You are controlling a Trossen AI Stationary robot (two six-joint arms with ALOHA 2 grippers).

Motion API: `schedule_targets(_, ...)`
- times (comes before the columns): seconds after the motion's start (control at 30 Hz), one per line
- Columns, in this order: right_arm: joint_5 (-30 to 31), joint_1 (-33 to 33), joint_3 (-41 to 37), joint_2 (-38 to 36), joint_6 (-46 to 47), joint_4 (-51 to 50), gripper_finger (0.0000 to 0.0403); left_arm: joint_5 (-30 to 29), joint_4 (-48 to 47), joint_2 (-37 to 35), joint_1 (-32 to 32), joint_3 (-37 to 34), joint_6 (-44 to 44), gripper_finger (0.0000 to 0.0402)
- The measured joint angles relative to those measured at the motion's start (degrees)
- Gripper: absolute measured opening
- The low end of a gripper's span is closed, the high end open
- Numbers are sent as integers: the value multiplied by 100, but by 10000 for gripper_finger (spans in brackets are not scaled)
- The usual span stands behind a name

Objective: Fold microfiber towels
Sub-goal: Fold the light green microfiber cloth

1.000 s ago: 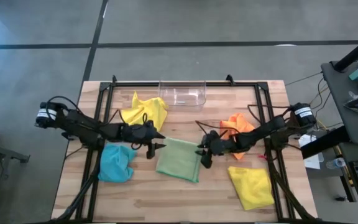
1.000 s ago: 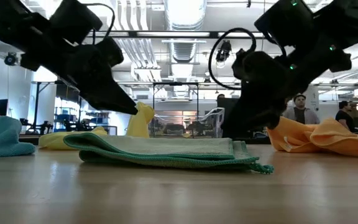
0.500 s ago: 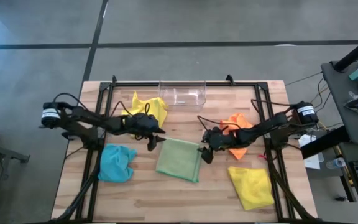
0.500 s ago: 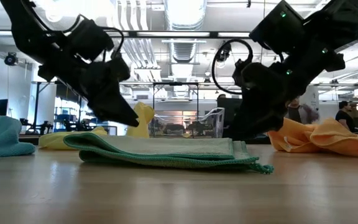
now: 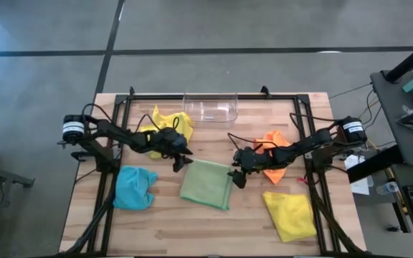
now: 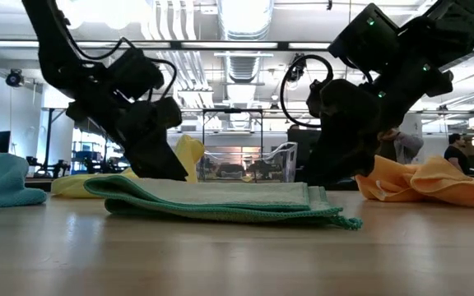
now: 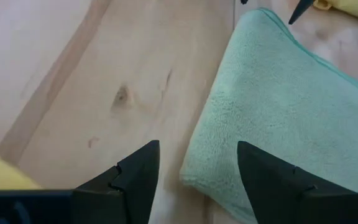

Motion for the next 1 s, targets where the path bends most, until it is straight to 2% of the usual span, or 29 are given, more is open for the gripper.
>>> schedule_targets(0.27, -28, -11, -11, 1, 143, 4, 240, 181, -221, 204, 21, 153, -78, 252)
schedule_targets(0.6, -129, -29, -11, 514, 97, 482, 234, 281, -204, 281, 24, 134, -78, 258)
schedule_targets(0.77, -114, -31, 2, 628, -23, 548, 185, 458, -230, 283, 24, 129, -28, 243)
schedule_targets(1.0, -164, -114, -2, 632, -288, 508, 88, 563, -249, 292, 17, 123, 115, 174)
